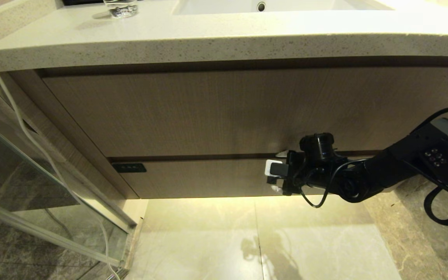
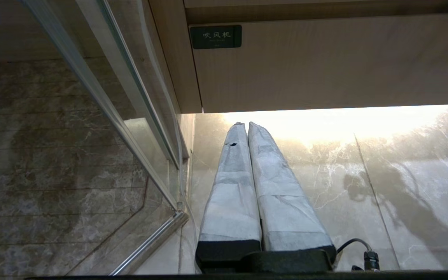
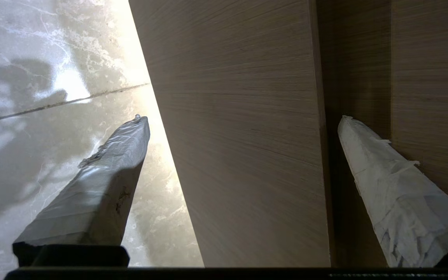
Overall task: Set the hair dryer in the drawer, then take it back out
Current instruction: Pull open the drawer
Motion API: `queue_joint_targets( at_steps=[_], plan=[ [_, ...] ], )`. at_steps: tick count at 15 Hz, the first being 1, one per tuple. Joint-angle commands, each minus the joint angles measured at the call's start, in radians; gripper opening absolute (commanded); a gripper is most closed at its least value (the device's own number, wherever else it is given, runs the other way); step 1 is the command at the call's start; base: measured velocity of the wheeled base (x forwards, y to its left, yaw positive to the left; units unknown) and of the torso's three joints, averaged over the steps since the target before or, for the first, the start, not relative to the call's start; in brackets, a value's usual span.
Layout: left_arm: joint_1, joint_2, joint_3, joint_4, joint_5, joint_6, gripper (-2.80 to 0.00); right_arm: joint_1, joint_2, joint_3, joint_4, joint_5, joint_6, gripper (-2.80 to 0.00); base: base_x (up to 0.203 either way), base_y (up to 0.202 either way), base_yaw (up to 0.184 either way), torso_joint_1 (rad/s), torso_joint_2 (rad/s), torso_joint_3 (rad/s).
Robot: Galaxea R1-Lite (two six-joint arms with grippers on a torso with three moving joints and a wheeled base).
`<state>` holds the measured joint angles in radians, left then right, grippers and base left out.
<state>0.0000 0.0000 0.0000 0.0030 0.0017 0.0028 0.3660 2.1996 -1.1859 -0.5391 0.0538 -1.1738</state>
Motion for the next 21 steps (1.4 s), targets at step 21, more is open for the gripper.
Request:
queue_joint_targets(
  at_steps=[21],
  plan=[
    [0.000,0.000,0.000,0.000,0.000,0.000,-2.80,-0.012,-0.008,0.026,0.194,0.016,0.010,0.00,0.000,0.000,0.000,0.000,0.00,0.000]
  ],
)
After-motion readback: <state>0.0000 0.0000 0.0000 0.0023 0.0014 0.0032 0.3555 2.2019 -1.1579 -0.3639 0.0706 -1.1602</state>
